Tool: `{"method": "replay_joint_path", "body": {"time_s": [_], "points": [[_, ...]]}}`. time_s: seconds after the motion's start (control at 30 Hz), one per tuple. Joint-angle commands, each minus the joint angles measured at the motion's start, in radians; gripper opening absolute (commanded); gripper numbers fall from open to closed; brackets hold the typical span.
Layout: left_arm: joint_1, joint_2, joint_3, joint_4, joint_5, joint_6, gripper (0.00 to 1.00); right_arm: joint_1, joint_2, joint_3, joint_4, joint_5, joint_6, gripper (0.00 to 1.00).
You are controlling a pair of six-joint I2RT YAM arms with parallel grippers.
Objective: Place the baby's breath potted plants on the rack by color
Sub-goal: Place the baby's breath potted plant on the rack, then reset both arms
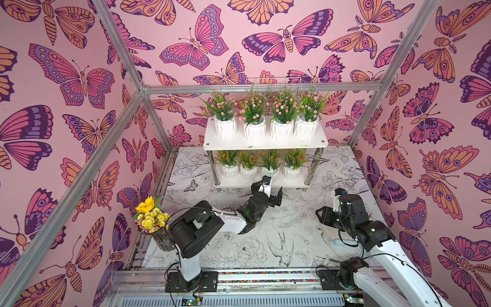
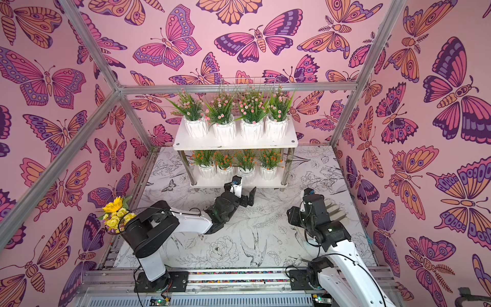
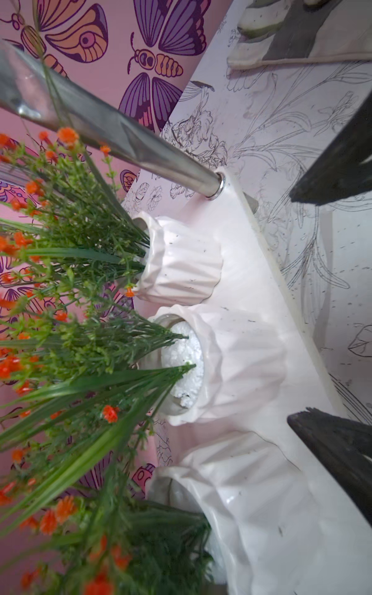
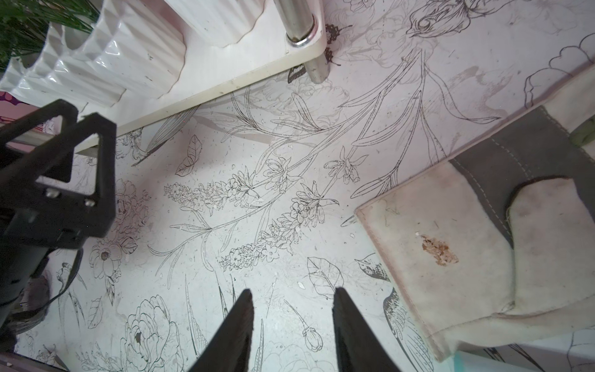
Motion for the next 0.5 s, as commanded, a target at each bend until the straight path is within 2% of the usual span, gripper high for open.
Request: {"method": "replay_joint_path", "body": {"time_s": [0.0,0.2,0.37,0.47], "points": [[-0.007,-0.064,-0.060,-0.016,-0.041,-0.029,1.00,-0.004,0.008,-0.014,0.031,-0.011,0.002,0.47],[-0.007,-0.171,-0.126,-0.142,-0.090,-0.046,1.00,-0.005,0.024,-0.021,0.059,-0.007,-0.001,0.61],[-0.007,-0.234,-0.115,-0.295,-0.133,0.014,1.00,-0.005,0.035,-0.020,0.083,0.009,0.001,0.76],[0.000,-0.293,-0.111,-0.385,-0.139,0.027,1.00,-0.005,0.041,-0.016,0.091,0.020,-0.001,0.81]]}}
